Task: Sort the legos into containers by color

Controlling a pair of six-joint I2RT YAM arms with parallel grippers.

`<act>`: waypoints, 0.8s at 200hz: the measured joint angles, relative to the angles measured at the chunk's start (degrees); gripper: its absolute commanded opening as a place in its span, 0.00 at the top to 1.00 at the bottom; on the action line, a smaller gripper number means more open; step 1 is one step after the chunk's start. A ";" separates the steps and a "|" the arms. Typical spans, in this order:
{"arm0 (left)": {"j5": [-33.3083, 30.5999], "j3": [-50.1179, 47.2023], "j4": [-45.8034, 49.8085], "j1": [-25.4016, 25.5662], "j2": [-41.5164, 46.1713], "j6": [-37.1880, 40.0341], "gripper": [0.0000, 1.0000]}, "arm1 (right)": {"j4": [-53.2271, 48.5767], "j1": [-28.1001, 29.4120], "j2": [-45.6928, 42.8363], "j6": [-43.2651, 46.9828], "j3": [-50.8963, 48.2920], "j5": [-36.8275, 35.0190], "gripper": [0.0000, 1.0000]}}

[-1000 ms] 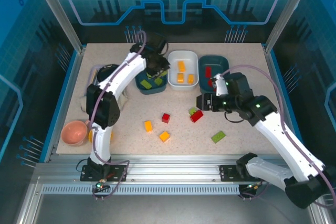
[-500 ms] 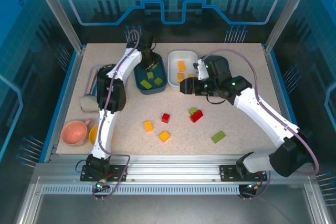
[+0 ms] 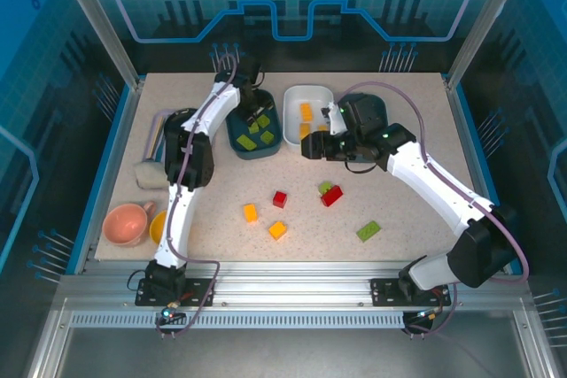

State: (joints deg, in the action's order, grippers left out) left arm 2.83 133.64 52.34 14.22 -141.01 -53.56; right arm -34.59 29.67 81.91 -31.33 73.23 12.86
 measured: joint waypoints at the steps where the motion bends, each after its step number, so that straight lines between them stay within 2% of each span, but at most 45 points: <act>1: 0.00 -0.09 0.02 0.00 0.20 0.00 0.37 | -0.17 0.00 0.00 0.11 0.00 -0.33 0.40; 26: -0.09 -5.64 -0.20 0.22 8.79 0.00 0.34 | -3.63 0.02 -0.02 1.03 0.00 -5.09 0.41; 60: -0.24 -16.22 -1.86 2.19 25.18 2.62 0.31 | -7.96 0.04 -0.66 0.02 -1.88 -11.32 0.41; 87: -0.20 -29.99 -4.90 6.58 38.75 6.08 0.30 | -10.54 1.36 -0.90 -1.46 -4.33 -14.12 0.39; 105: -0.24 -42.45 -6.88 10.29 47.23 7.30 0.30 | -11.41 5.29 0.02 -1.42 -4.28 -15.78 0.37; 133: -1.16 -61.94 -7.13 12.59 58.95 6.51 0.30 | -12.35 12.87 8.46 -0.26 0.72 -15.89 0.32; 160: -4.48 -73.42 -4.07 12.74 70.44 5.31 0.29 | -12.39 16.33 18.38 -0.48 5.70 -14.82 0.27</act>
State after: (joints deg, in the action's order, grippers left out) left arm -1.65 60.23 48.27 26.96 -70.57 -48.25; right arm -46.98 46.00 100.29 -31.81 78.94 -1.96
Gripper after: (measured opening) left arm 0.706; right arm 0.707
